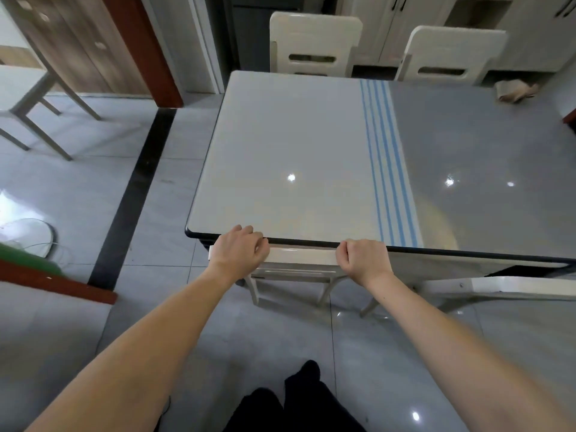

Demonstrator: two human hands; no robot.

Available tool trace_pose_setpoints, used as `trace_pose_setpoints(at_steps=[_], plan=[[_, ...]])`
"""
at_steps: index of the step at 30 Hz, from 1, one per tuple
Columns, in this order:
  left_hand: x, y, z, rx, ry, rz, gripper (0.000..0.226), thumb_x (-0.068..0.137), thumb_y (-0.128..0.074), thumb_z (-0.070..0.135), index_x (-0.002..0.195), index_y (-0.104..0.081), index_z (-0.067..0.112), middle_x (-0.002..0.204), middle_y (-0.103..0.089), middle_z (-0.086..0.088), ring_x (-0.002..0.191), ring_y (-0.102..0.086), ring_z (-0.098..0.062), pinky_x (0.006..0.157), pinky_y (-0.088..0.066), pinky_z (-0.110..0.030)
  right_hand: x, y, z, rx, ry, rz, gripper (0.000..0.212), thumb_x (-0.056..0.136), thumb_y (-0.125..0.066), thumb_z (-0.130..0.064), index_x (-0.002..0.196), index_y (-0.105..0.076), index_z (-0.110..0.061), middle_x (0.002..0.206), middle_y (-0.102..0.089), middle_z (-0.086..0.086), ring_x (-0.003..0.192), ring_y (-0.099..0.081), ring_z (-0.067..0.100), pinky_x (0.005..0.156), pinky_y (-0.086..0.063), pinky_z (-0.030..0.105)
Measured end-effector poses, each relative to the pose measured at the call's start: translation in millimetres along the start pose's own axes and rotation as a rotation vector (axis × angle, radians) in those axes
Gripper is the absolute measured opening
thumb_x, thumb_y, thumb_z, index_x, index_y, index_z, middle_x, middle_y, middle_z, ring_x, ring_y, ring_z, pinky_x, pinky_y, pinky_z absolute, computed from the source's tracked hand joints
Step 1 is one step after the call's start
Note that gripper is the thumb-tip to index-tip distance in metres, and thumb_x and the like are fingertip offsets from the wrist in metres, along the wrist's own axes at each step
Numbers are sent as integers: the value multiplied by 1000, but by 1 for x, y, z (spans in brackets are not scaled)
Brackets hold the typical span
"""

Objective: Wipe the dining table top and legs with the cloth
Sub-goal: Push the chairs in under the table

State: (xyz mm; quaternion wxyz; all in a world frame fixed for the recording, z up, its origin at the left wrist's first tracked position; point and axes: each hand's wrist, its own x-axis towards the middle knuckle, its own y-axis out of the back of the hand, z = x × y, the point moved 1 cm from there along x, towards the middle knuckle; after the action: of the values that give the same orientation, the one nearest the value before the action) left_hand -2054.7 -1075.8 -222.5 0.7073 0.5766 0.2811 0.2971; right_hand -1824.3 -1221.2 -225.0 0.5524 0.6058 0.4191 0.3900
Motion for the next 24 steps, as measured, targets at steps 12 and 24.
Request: trace_pose_setpoints(at_steps=[12, 24], plan=[[-9, 0, -6, -146, -26, -33, 33, 97, -33, 32, 72, -53, 23, 73, -46, 8, 77, -46, -17, 60, -32, -31, -16, 13, 0, 345, -88, -47, 29, 92, -44, -21, 64, -46, -14, 58, -54, 1, 55, -45, 22, 54, -32, 31], [-16, 4, -1, -555, -336, 45, 20, 91, -49, 23, 92, -68, 19, 92, -58, 9, 91, -50, -11, 76, -41, -25, -153, -28, -49, 800, -846, 501, 19, 89, -61, -1, 106, -68, -7, 98, -65, -1, 89, -63, 16, 85, -51, 28]])
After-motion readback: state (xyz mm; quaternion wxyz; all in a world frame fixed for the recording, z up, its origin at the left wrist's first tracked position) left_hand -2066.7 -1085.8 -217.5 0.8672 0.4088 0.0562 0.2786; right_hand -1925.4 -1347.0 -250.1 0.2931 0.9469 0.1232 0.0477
